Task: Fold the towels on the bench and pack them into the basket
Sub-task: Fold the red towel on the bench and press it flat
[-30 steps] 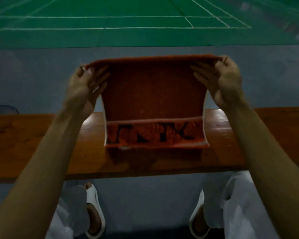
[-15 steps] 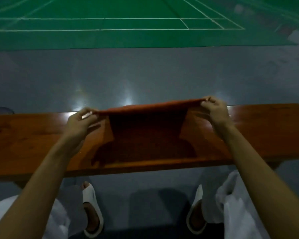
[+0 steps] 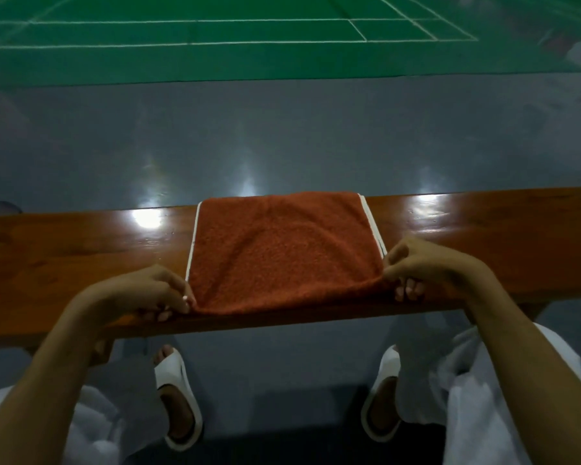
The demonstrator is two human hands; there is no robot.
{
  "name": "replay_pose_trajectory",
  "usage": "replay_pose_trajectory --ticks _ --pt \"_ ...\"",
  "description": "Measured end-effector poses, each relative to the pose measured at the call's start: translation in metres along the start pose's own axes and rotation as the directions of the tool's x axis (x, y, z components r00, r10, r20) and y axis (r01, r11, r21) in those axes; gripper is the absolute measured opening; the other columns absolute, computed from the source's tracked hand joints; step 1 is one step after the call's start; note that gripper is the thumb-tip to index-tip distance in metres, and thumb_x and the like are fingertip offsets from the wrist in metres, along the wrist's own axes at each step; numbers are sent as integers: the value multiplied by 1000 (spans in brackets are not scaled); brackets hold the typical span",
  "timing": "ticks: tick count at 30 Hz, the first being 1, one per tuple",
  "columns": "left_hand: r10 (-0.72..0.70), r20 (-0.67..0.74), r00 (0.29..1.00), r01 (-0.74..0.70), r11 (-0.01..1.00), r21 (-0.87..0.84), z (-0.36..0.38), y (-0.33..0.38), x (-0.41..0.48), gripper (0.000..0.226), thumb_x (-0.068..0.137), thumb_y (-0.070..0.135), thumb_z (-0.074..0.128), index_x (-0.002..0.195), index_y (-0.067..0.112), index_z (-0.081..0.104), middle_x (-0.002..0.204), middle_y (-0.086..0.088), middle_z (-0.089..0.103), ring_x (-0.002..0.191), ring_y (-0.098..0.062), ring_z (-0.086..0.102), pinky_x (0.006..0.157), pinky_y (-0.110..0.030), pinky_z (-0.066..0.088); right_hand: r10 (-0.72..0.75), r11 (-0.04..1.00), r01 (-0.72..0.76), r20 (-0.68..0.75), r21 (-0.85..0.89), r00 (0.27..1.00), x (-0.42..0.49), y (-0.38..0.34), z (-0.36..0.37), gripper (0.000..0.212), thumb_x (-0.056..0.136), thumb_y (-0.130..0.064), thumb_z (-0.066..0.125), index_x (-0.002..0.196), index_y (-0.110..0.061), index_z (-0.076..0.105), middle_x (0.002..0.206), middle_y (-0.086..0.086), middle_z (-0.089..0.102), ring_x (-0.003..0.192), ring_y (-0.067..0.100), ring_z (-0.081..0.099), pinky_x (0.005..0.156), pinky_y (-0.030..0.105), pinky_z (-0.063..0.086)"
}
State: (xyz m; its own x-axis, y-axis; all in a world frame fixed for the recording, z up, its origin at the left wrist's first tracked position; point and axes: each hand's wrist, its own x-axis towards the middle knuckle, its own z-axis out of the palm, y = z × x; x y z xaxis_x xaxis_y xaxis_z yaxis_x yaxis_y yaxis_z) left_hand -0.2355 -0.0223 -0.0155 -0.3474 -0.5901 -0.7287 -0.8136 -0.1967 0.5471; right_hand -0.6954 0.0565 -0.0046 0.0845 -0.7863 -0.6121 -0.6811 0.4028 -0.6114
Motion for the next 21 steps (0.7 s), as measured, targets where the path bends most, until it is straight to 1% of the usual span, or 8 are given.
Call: replay_pose_trajectory --ticks 3,7,9,11,14,16,19,21 --pt "1 194 981 -27 991 133 1 1 -4 10 86 10 72 94 8 79 76 -15 64 62 -15 55 57 -23 43 49 997 -39 157 -71 986 -4 1 -2 15 91 -3 64 79 -3 73 79 21 73 69 28 72 56 30 55" --pt "38 335 941 -109 974 197 6 5 -5 8 86 17 78 92 13 80 87 -16 70 65 -15 55 59 -24 43 123 980 -66 315 -187 941 -5 1 -6 18 84 -16 74 91 0 75 91 31 72 78 38 71 64 36 59" --pt "95 326 941 -162 969 184 4 8 -7 11 91 24 79 96 15 80 88 -10 73 68 -17 57 62 -28 45 109 980 -40 354 -197 929 -7 0 -11 21 85 -28 81 92 -8 79 96 33 71 75 35 68 63 35 58" --pt "207 215 955 -240 960 142 4 11 -8 15 93 31 75 96 18 81 80 -6 70 68 -19 57 64 -32 45 62 985 -5 330 -173 942 -7 -1 -13 29 86 -41 80 92 -12 81 94 32 70 71 32 65 61 35 55" --pt "324 -196 926 -345 935 -84 17 22 4 19 96 28 70 90 12 78 68 -5 62 62 -18 53 55 -22 42 -92 994 98 116 -48 989 -1 -8 -4 31 85 -40 78 82 -9 82 65 24 62 52 22 54 52 29 48" --pt "345 -472 812 -460 875 -152 31 31 20 13 96 21 70 88 14 76 69 0 68 64 -15 58 56 -16 45 -213 976 217 -133 14 968 15 -17 11 30 91 -30 76 74 -5 78 56 11 59 47 15 50 49 24 43" --pt "452 -649 612 -531 843 87 54 40 45 4 95 23 73 98 24 73 92 9 73 88 -7 68 80 -19 51 -360 929 349 -508 -122 783 48 -34 46 27 92 -28 73 71 -13 75 62 -2 69 55 8 60 60 33 53" --pt "552 -651 522 -506 814 285 69 43 58 21 95 32 70 114 24 69 111 7 67 105 -12 62 94 -29 48 -472 879 396 -595 -265 651 64 -46 72 16 89 -32 69 80 -19 74 76 -7 72 71 9 66 72 38 56"
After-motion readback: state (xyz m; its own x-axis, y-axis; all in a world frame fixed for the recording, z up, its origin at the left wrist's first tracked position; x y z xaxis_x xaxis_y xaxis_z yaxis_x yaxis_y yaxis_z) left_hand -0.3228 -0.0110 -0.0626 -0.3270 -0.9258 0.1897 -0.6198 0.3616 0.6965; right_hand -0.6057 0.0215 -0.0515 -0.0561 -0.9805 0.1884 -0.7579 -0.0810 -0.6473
